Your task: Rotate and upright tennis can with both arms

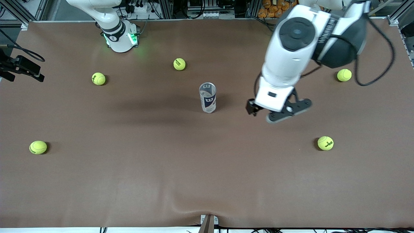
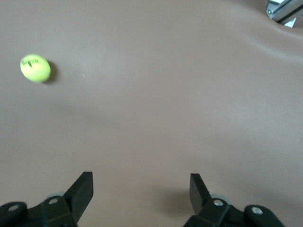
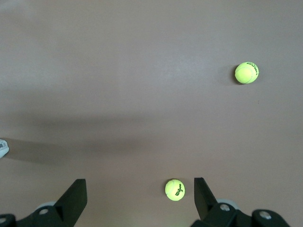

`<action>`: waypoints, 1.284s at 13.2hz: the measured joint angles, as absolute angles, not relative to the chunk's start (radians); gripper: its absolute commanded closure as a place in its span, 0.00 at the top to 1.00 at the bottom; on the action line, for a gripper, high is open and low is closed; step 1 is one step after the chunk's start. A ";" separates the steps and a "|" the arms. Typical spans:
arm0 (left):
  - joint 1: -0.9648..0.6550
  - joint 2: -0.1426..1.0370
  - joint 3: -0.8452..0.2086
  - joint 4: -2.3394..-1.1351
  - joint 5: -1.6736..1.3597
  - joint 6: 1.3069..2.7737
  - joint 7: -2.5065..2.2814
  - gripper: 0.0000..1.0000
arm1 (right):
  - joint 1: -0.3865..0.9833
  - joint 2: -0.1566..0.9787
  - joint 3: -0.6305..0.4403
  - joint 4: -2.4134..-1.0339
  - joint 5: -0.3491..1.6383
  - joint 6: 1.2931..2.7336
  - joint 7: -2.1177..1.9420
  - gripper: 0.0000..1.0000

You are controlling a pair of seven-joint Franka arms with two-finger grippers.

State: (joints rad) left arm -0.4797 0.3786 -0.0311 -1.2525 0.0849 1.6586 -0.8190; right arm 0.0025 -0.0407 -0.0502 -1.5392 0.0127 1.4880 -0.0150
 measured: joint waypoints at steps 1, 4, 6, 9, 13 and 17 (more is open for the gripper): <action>-0.446 0.371 -0.031 -1.253 0.084 1.659 -0.751 0.90 | 0.003 -0.041 -0.050 -1.539 0.012 1.487 -0.015 1.00; -0.355 0.348 -0.031 -1.253 0.083 1.652 -0.558 0.90 | 0.004 -0.045 -0.051 -1.539 0.011 1.482 -0.015 1.00; -0.302 0.333 -0.031 -1.253 0.083 1.632 -0.434 0.90 | 0.003 -0.051 -0.054 -1.539 0.010 1.484 -0.015 1.00; -0.221 0.308 -0.031 -1.253 0.081 1.601 -0.264 0.90 | 0.003 -0.052 -0.054 -1.540 0.008 1.485 -0.015 1.00; -0.122 0.276 -0.031 -1.253 0.055 1.547 -0.114 0.90 | 0.003 -0.052 -0.055 -1.541 0.007 1.483 -0.015 1.00; -0.078 0.175 -0.033 -1.353 -0.015 1.529 -0.106 0.89 | 0.003 -0.050 -0.055 -1.542 0.006 1.497 -0.015 1.00</action>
